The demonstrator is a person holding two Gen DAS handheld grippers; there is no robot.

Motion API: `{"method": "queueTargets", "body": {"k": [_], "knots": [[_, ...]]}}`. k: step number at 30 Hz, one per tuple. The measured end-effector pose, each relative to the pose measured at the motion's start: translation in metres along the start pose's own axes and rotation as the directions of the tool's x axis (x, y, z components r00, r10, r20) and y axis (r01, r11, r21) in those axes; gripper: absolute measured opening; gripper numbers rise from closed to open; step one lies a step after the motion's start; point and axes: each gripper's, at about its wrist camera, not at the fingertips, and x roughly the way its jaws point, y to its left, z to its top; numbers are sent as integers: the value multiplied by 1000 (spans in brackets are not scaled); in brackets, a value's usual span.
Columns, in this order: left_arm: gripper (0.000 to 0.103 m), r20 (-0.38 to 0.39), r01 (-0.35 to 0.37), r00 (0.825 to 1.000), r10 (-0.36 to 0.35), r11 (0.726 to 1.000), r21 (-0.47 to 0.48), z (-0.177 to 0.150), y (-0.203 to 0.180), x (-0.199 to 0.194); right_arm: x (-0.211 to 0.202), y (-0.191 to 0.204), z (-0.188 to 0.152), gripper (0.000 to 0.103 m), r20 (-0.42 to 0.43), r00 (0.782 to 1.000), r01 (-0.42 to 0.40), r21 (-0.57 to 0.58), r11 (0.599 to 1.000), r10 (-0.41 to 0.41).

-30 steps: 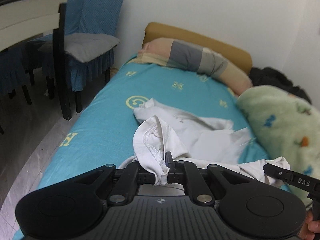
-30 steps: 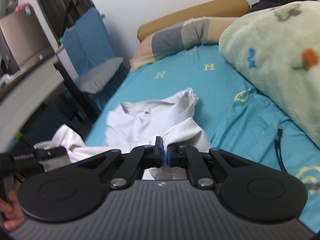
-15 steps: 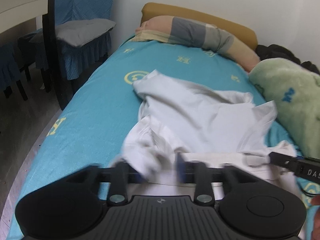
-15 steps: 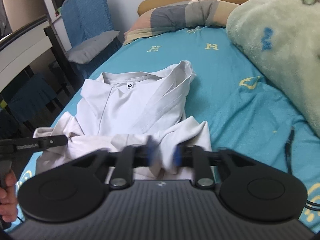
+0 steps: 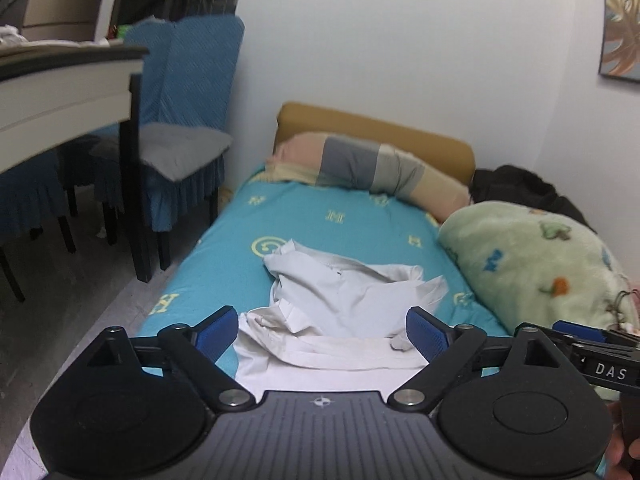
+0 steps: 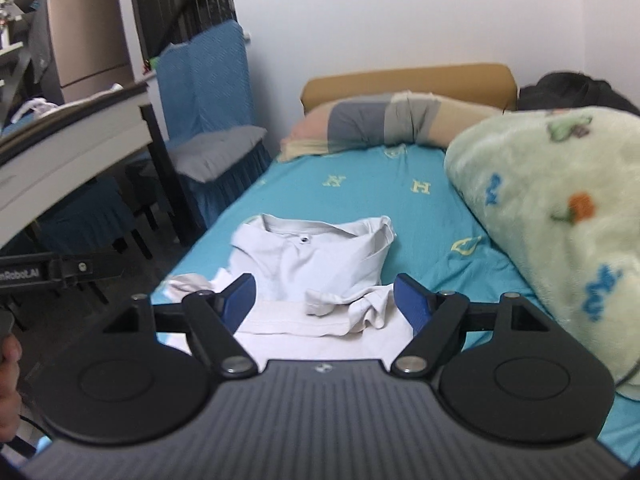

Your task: Fold clothes

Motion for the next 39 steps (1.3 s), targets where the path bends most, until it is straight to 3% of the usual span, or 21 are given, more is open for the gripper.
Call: {"method": "queueTargets", "body": {"k": [5, 9, 14, 23, 25, 27, 30, 32, 33, 35, 39], "knots": [[94, -6, 2, 1000, -2, 1000, -3, -23, -9, -41, -42, 16, -13, 77, 48, 999, 3, -38, 999, -1], [94, 10, -18, 1000, 17, 1000, 5, -37, -17, -59, -61, 14, -43, 77, 106, 994, -3, -15, 1000, 5], [95, 15, 0, 1000, 0, 1000, -10, -41, -22, -66, -61, 3, -58, 77, 79, 997, -21, 23, 1000, 19], [95, -141, 39, 989, -48, 997, -61, -55, -18, -38, -53, -6, -60, 77, 62, 998, 1, 63, 998, -5], [95, -211, 58, 974, -77, 994, -98, -62, -17, -27, -53, -6, -61, 77, 60, 998, 6, 67, 998, -10], [95, -298, 74, 947, -120, 984, -160, -71, -12, -12, -52, -6, -62, 77, 57, 998, 13, 70, 997, -17], [95, -431, 57, 884, -182, 956, -286, -90, -2, 16, -47, -10, -65, 77, 23, 999, 20, 103, 994, -23], [94, -510, 24, 832, -221, 931, -365, -103, 6, 34, -40, -16, -68, 77, -36, 999, 23, 168, 985, -18], [89, -539, 5, 807, -240, 917, -400, -110, 11, 42, -35, -21, -71, 78, -69, 998, 20, 210, 977, -5], [87, -550, -29, 791, -267, 882, -470, -119, 22, 50, -23, -35, -84, 79, -154, 983, -40, 371, 928, 104], [87, -527, -67, 784, -328, 799, -597, -129, 41, 59, 10, -60, -126, 79, -245, 914, -68, 694, 717, 324]]}}
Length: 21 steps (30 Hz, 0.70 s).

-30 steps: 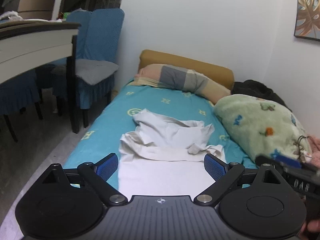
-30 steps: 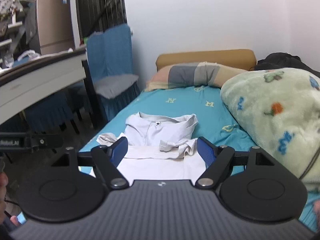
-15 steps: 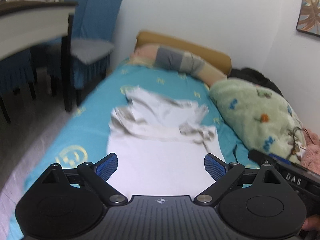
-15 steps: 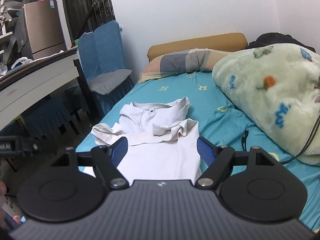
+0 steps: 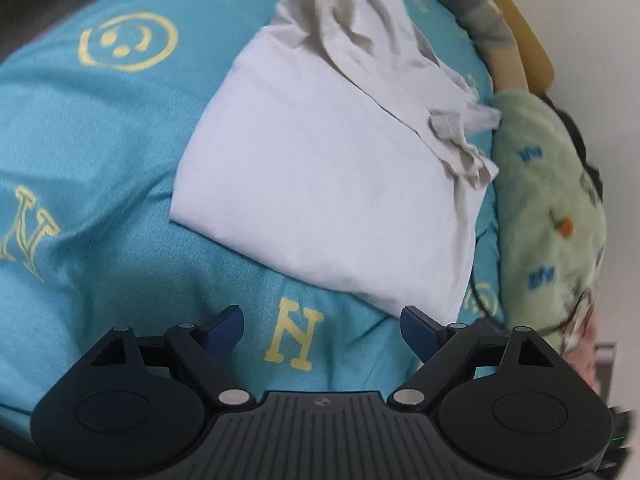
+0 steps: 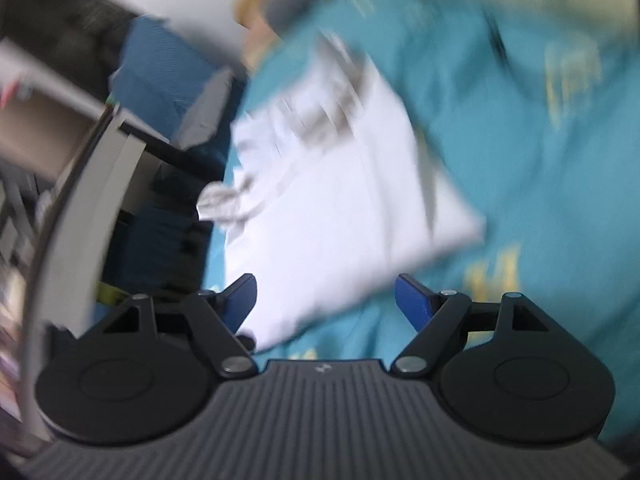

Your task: Fold clothes

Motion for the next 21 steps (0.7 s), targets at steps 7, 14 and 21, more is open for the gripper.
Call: {"method": "queueTargets", "body": {"k": [7, 14, 21], "knots": [[87, -23, 127, 991, -130, 987, -99, 6, 6, 13, 31, -36, 8, 51, 23, 1000, 2, 239, 971, -8], [88, -53, 210, 972, -229, 947, -244, 9, 12, 37, 23, -18, 15, 8, 115, 989, -113, 158, 981, 96], [73, 137, 228, 972, -192, 918, -324, 15, 29, 10, -1, 6, 25, 7, 215, 950, -241, 42, 970, 227]]}}
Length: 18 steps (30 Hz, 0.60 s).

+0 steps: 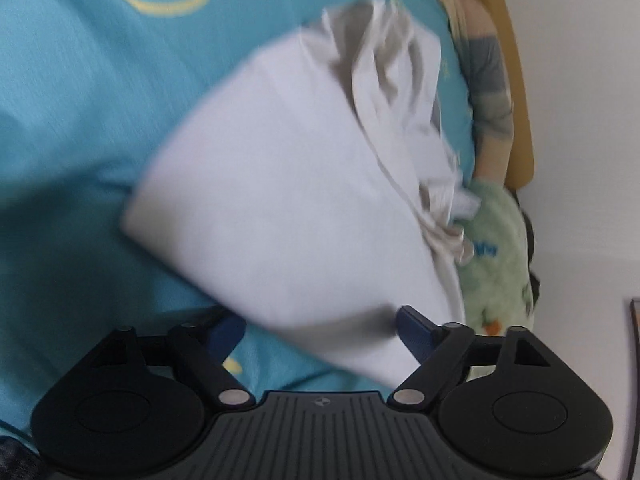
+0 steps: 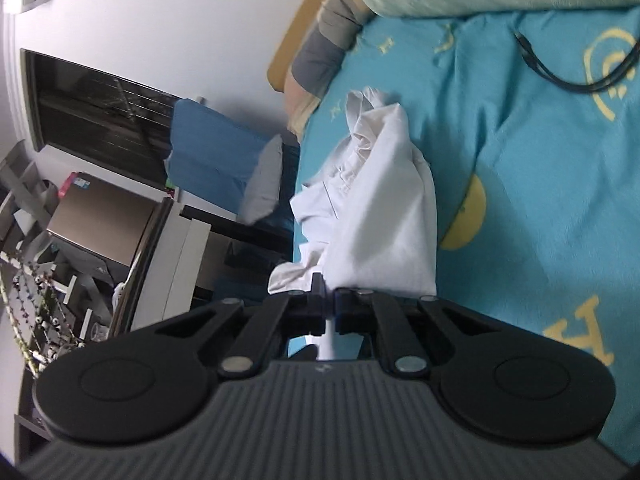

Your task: Fold clothes

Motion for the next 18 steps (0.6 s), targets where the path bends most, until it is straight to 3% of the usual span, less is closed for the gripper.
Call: {"method": "queueTargets", "body": {"k": [3, 5, 7, 9, 13, 18], "knots": [[58, 96, 13, 995, -9, 999, -40, 5, 9, -19, -2, -10, 3, 7, 5, 1000, 20, 27, 999, -20], [43, 113, 18, 994, -12, 998, -52, 8, 13, -25, -5, -15, 3, 7, 6, 1000, 26, 40, 999, -26], [20, 125, 18, 992, -12, 999, -49, 10, 14, -28, -6, -15, 2, 7, 7, 999, 32, 32, 999, -32], [9, 140, 21, 990, -17, 999, -29, 11, 9, -32, -8, -11, 0, 7, 15, 999, 41, 5, 999, -41], [6, 149, 44, 987, -52, 997, 58, 13, -17, -46, -15, 6, 3, 7, 26, 997, 76, -93, 993, -74], [5, 182, 70, 978, -105, 979, 189, 3, -59, -88, -34, 41, 14, 6, 57, 996, 71, -128, 989, -64]]}}
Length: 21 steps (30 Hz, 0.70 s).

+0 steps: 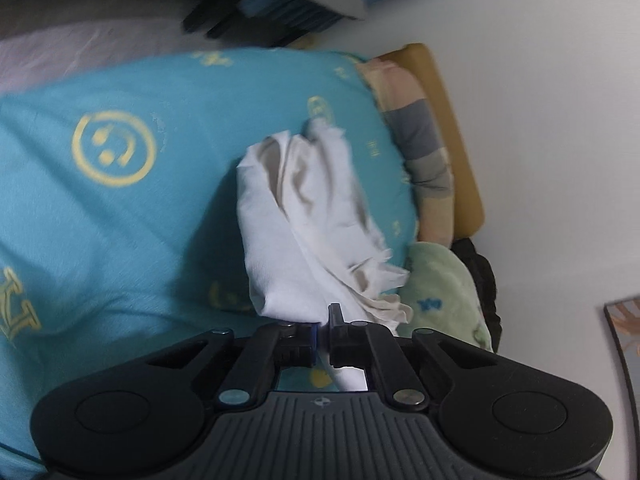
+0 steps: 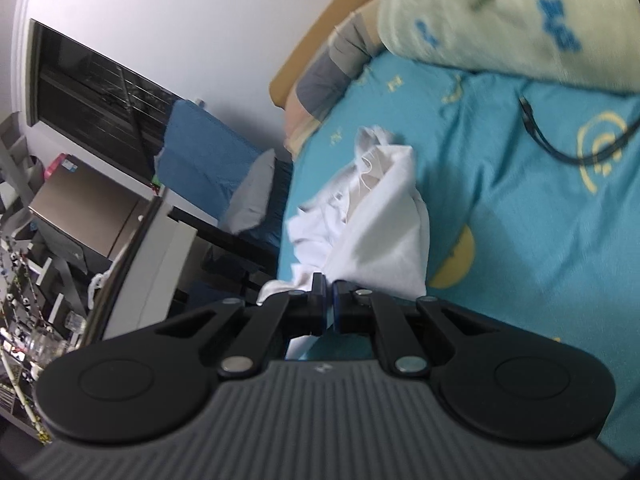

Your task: Fold clothes

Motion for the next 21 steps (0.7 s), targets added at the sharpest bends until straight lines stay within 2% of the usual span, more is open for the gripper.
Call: {"method": "queueTargets", "body": {"k": [4, 10, 15, 18, 21], "knots": [[4, 23, 15, 1000, -17, 996, 89, -6, -31, -43, -23, 33, 9, 6, 23, 1000, -12, -44, 999, 13], [4, 6, 15, 1000, -16, 990, 137, -40, -44, -94, -77, 65, -2, 6, 56, 998, -20, -96, 995, 25], [5, -10, -4, 1000, 6, 986, 167, -77, -35, -140, -132, 65, -36, 6, 58, 998, -20, -110, 994, 26], [5, -19, -31, 999, 35, 981, 193, -92, -32, -148, -161, 57, -57, 6, 57, 998, -25, -100, 995, 30], [5, -24, -58, 998, 64, 974, 217, -103, -31, -152, -170, 51, -62, 6, 55, 998, -8, -76, 997, 12]]}}
